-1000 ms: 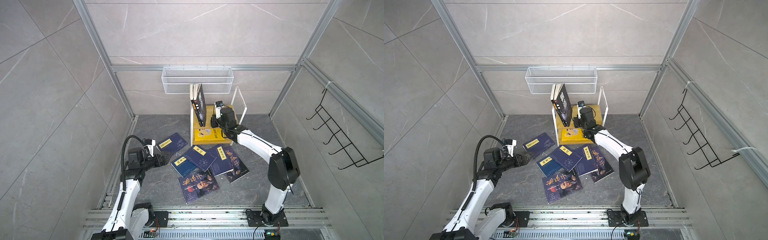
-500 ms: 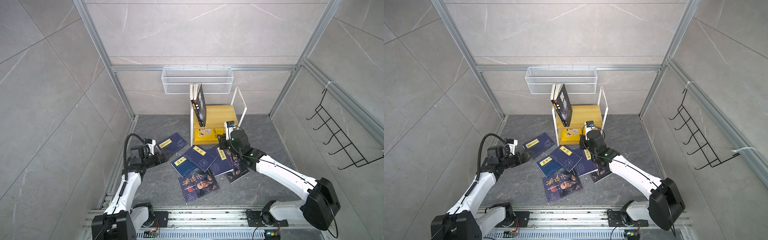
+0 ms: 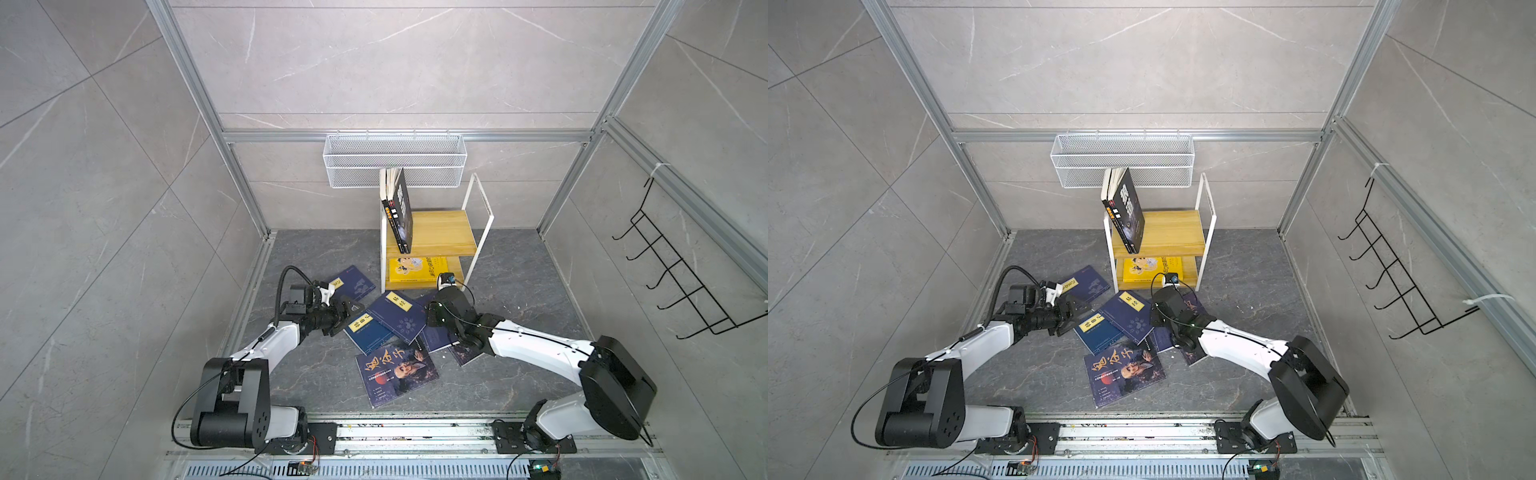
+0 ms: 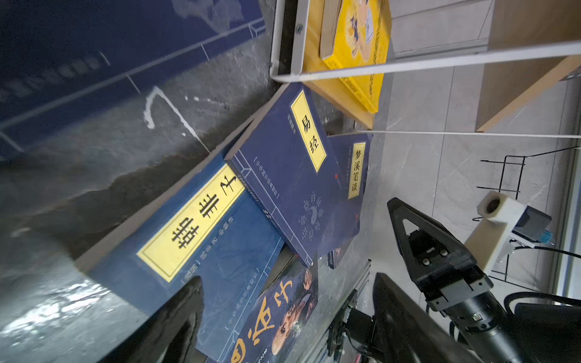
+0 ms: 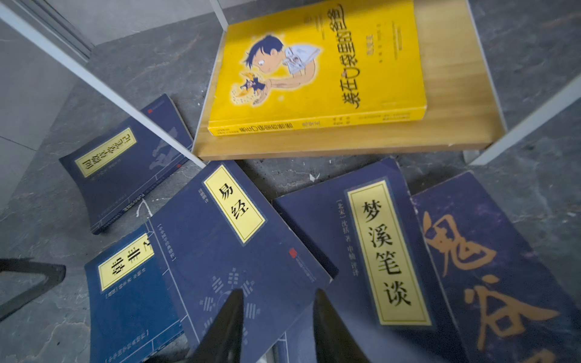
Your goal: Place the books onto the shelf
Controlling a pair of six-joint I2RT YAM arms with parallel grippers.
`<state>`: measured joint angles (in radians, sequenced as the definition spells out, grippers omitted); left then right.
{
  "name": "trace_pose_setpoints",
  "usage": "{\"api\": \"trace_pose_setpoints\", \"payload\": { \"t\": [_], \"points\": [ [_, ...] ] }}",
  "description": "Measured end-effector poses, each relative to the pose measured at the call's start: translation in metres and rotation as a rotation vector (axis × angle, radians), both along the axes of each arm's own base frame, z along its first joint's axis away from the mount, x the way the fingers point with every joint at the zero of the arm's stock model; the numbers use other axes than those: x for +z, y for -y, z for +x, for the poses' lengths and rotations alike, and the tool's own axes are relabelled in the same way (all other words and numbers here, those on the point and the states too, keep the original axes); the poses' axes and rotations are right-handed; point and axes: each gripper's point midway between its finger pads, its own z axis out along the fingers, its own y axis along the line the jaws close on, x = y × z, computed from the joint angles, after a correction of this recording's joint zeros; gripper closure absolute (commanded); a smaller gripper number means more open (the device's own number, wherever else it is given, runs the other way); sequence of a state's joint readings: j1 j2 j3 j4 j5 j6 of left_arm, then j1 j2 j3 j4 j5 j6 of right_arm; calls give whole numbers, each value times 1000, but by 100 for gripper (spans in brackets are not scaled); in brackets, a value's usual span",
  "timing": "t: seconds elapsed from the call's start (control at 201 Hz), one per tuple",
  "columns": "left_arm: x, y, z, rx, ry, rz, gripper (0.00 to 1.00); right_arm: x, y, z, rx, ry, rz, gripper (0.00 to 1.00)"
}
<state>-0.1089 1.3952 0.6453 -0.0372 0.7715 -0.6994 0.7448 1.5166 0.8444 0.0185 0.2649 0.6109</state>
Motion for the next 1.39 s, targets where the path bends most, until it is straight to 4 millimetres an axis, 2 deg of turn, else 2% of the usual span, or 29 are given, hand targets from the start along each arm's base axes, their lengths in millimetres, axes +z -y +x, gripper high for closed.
{"api": "trace_pose_setpoints", "payload": {
  "t": [0.09, 0.314, 0.513, 0.657, 0.802, 0.891, 1.15, 1.394],
  "points": [
    [-5, 4, 1, 8, -37, -15, 17, -13, 3, 8, -37, -33, 2, 68],
    [-12, 7, 17, 50, -67, -51, 22, -37, 4, 26, -99, -81, 4, 71],
    [-24, 21, 26, 28, -119, -68, 25, -69, 9, 32, -128, -130, -22, 72],
    [-32, 25, 32, 22, -149, -65, 26, -69, 4, 39, -135, -109, 12, 74],
    [-48, 26, 34, 32, -207, -63, 27, -69, 1, 44, -141, -95, 34, 76],
    [-49, 28, 37, 28, -221, -78, 29, -70, 1, 43, -141, -89, 40, 77],
    [-55, 41, 54, -3, -276, -166, 42, -71, -1, 43, -129, -83, 59, 79],
    [-57, 43, 53, 3, -302, -198, 53, -71, -8, 40, -98, -95, 78, 79]
  ]
}}
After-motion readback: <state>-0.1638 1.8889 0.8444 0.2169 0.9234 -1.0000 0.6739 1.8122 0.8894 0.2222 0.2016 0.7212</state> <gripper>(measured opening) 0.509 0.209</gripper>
